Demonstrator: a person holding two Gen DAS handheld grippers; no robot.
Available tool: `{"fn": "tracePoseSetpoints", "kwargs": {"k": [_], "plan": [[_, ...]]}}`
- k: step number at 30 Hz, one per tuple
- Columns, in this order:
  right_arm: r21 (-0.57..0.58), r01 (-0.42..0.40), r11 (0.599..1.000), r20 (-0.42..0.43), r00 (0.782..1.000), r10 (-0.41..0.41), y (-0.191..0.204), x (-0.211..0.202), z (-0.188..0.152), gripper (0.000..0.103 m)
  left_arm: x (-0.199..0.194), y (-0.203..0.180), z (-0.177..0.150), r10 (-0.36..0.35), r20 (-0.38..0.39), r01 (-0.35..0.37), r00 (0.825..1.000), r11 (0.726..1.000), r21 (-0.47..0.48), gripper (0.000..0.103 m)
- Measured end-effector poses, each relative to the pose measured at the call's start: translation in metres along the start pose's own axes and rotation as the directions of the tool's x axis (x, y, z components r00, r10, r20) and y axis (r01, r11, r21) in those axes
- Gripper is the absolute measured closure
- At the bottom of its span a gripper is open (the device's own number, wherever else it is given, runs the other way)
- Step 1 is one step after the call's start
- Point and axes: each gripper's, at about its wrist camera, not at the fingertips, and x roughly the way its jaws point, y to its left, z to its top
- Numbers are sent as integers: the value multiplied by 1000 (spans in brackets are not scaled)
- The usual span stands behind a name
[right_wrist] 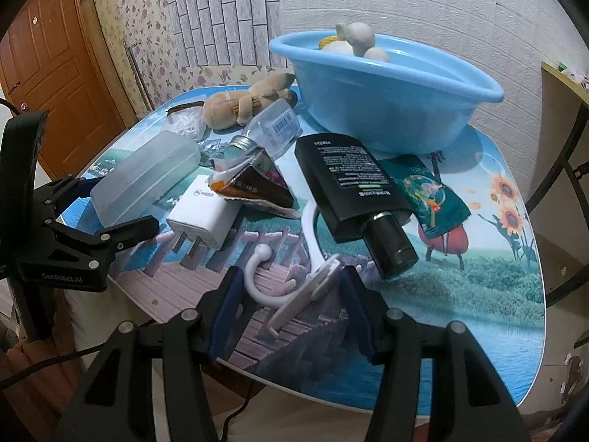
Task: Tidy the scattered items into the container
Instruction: 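Grasp the clear plastic box with the left gripper while the right grasps the white hook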
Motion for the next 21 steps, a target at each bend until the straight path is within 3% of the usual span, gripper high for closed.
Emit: {"fn": "tracePoseSetpoints", "kwargs": {"k": [21], "plan": [[23,-35,999,2,999,35,-4,-7,-7,53,-1,2,0,2,0,-2,1000,1000,-2,0]]}}
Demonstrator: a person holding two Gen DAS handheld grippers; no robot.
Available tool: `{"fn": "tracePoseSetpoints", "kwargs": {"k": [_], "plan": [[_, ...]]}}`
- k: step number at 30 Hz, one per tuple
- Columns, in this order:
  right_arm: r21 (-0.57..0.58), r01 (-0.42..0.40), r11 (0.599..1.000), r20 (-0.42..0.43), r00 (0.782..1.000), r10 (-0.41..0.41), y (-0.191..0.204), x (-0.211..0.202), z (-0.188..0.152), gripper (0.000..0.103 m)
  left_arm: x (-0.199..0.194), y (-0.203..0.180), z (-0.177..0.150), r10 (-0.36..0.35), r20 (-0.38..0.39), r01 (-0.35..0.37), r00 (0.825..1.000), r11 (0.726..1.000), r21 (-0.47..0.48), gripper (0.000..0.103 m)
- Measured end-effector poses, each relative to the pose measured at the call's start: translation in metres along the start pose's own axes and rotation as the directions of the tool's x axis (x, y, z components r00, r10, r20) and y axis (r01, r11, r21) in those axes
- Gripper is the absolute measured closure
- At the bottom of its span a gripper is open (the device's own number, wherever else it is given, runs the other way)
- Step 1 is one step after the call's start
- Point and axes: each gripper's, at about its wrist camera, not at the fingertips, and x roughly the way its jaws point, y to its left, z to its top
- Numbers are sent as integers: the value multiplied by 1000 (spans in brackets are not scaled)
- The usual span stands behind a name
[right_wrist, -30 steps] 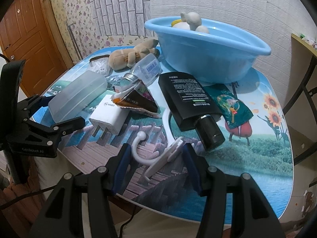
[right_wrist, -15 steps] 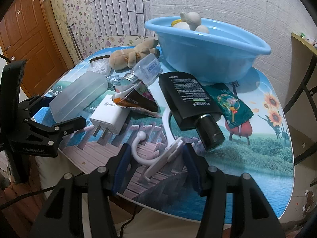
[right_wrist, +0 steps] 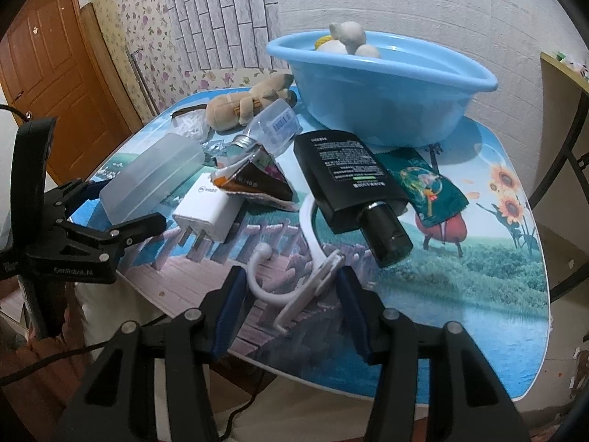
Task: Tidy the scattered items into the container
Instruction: 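Grasp the clear plastic box with the left gripper while the right grasps the white hook, then lift the clear box and white hook and carry both toward the basin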
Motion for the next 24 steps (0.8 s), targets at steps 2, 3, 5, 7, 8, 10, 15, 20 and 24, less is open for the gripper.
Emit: {"fn": "tracePoseSetpoints", "kwargs": {"k": [2,3,5,7,8,10,15,20,24], "plan": [[0,-2,1000,-2,1000,2,0,-1,-1,54,0,0,0,0,1,0,1000,1000,1,0],[0,0,1000,-2,1000,0,0,-2,-2,54,0,0,0,0,1,0,1000,1000,2,0],[-1,2,1000,-1,1000,-2,1,-3,-3,54,0,0,0,0,2,0,1000,1000,0,0],[-4,4,1000,2,1000,-4,1,-4,-2,55,-1,0,0,2,4,-2,1000,1000,-2,0],[-3,4,1000,2,1000,-4,1,-4,-2,55,-1,0,0,2,4,-2,1000,1000,-2,0],[-3,4,1000,0,1000,-4,1,-5,-3,55,-1,0,-1,2,4,-2,1000,1000,-2,0],[-6,9,1000,0,1000,-9,0,-8,-4,55,0,-4,2,-6,-11,6,1000,1000,9,0],[-16,17,1000,22,1000,-16,0,-11,-5,53,0,-3,2,-15,-19,15,1000,1000,12,0],[-51,22,998,20,1000,-21,5,-10,-6,48,-2,-5,4,-26,-9,26,1000,999,26,17]]}}
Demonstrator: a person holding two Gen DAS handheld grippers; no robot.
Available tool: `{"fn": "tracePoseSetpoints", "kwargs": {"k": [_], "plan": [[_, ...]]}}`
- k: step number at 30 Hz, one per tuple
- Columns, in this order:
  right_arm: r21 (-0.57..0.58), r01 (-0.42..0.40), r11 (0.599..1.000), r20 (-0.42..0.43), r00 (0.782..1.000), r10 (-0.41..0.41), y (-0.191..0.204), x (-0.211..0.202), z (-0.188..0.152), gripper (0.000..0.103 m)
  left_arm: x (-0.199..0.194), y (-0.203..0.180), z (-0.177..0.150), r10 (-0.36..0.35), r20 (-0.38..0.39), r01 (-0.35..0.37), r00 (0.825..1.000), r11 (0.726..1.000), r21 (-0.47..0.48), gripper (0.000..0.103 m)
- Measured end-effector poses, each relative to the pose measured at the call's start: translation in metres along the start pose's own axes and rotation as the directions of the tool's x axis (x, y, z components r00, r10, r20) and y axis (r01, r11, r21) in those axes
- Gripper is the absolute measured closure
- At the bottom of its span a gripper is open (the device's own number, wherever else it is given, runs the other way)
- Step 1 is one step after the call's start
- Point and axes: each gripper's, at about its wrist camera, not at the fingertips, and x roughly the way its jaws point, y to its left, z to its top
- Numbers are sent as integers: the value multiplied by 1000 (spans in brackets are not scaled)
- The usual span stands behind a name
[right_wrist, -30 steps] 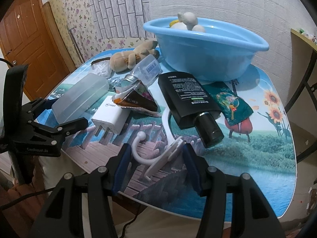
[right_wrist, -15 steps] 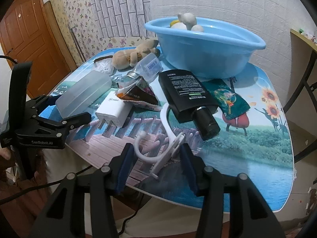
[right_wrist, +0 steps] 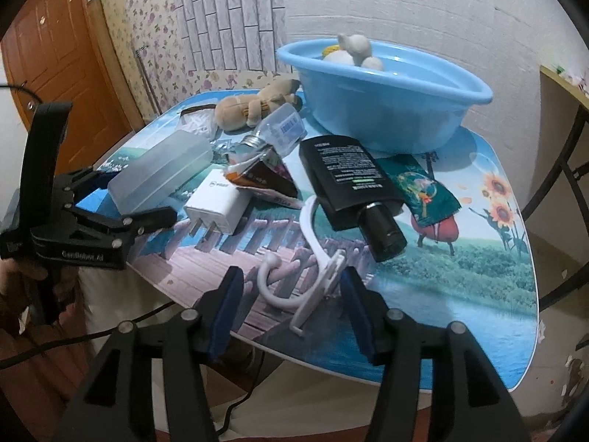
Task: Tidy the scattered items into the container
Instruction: 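Lift the clear box and white hook and carry both toward the basin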
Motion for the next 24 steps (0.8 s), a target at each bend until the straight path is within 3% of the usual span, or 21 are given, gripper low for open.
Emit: {"fn": "tracePoseSetpoints", "kwargs": {"k": [3,6,15,16,17,24], "plan": [[-24,20,1000,-8,1000,-20,4,3,0,40,-1,0,2,-1,6,1,1000,1000,0,30],[-35,38,999,-12,999,-38,7,7,1,38,-2,1,4,12,13,-12,1000,1000,-8,42],[-2,71,997,-10,997,-71,4,18,4,38,-2,1,2,0,15,0,1000,1000,-3,43],[-1,70,998,-8,997,-70,4,17,4,40,-3,1,2,0,14,0,1000,1000,-6,43],[-2,68,998,-5,998,-68,4,17,4,50,-3,2,2,-3,13,3,1000,1000,-14,43],[32,21,999,18,1000,-21,-1,7,3,50,-17,9,4,-10,38,12,999,999,-48,43]]}}
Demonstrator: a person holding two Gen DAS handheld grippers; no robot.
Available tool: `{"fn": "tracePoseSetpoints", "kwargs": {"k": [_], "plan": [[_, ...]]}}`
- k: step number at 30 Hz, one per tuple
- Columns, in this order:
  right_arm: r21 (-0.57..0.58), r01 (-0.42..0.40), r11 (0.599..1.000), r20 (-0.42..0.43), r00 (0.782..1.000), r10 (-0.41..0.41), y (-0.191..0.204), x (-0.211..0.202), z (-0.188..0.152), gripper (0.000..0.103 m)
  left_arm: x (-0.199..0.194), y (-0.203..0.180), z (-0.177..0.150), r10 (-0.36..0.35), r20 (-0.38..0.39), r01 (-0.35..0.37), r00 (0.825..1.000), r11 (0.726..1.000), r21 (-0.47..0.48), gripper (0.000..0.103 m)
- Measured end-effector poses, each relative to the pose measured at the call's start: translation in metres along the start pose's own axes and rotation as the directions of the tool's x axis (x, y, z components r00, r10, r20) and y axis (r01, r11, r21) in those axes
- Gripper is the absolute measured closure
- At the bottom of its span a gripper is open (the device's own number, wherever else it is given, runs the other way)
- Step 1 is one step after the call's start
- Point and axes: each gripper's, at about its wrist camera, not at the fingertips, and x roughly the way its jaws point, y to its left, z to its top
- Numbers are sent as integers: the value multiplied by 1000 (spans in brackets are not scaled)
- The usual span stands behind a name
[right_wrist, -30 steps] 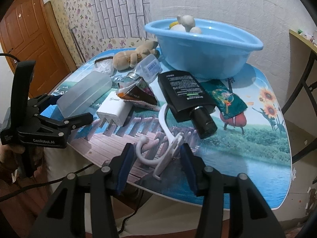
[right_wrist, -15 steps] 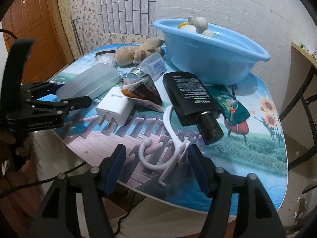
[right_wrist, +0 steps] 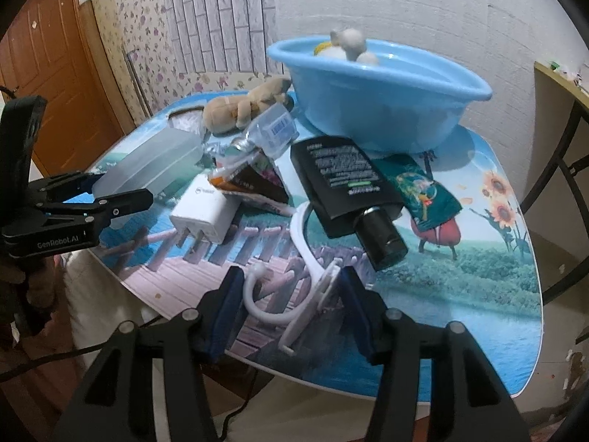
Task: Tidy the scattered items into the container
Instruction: 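Lift the clear box and white hook and carry both toward the basin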
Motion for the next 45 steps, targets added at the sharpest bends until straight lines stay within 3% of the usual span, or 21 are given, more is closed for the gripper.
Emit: {"fn": "tracePoseSetpoints", "kwargs": {"k": [16,25,33,45], "plan": [[-7,-36,999,89,995,36,1,-42,12,50,-43,-1,31,17,89,-15,996,1000,-14,43],[17,-76,997,187,980,72,-13,-64,38,50,-53,-15,61,-15,131,14,991,1000,14,43],[20,-71,997,274,960,63,-29,-74,69,50,-44,-42,103,-68,170,55,983,995,79,43],[71,-66,995,285,957,43,-67,-40,106,50,8,-74,147,-114,125,98,986,987,130,43]]}}
